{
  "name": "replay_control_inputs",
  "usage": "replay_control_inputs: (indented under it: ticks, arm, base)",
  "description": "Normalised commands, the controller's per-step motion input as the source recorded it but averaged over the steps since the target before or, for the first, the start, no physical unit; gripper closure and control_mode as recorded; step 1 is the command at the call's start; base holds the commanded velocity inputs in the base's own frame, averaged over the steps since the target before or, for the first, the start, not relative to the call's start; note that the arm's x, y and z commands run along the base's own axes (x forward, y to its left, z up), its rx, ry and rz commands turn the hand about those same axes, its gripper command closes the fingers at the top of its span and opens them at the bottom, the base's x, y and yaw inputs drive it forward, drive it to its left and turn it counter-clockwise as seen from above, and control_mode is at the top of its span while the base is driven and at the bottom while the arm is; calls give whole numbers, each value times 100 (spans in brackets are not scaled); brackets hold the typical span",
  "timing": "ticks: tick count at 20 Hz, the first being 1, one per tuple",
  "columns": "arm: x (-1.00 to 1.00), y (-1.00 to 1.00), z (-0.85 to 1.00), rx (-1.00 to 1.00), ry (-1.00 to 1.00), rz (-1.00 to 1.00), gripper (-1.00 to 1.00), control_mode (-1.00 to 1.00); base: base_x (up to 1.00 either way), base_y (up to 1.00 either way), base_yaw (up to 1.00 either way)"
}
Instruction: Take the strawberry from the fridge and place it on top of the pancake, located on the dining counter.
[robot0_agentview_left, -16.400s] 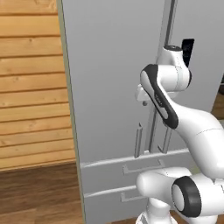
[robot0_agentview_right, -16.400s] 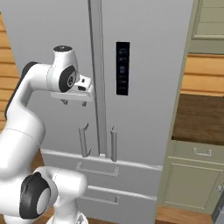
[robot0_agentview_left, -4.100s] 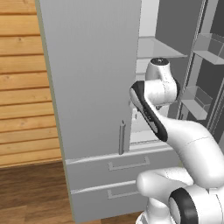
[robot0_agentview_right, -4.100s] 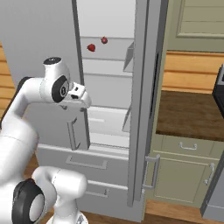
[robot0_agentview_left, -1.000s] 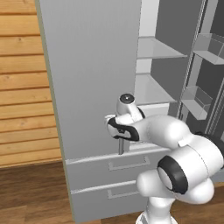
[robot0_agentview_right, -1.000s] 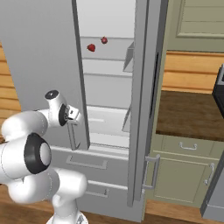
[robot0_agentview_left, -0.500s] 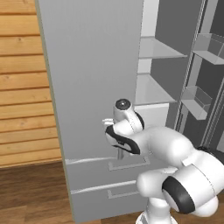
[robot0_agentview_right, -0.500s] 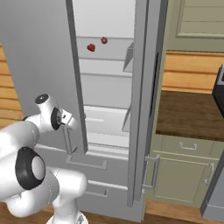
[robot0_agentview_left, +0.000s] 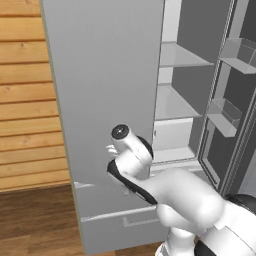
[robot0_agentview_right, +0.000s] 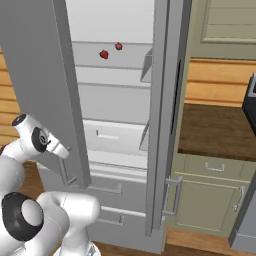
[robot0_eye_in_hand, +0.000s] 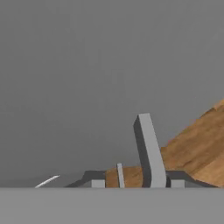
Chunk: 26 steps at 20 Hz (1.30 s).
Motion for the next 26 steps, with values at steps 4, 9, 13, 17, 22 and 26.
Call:
replay_control_inputs:
  ticks: [4, 9, 13, 17, 22, 26]
  arm:
    - [-69, 46, -42, -1, 0, -23, 100, -100]
    - [-47, 65, -22, -12, 1, -17, 100, -100]
    - [-12, 54, 0, -5, 0, -9, -100, -100]
    - [3, 32, 0, -4, 0, -3, -100, -100]
    - [4, 34, 9, -6, 3, 0, -100, -100]
    - [-20, 3, 70, -1, 1, 2, -100, -100]
  base:
    - [0, 0, 0]
    - [0, 0, 0]
    - [0, 0, 0]
    - [0, 0, 0]
    - [0, 0, 0]
    - [0, 0, 0]
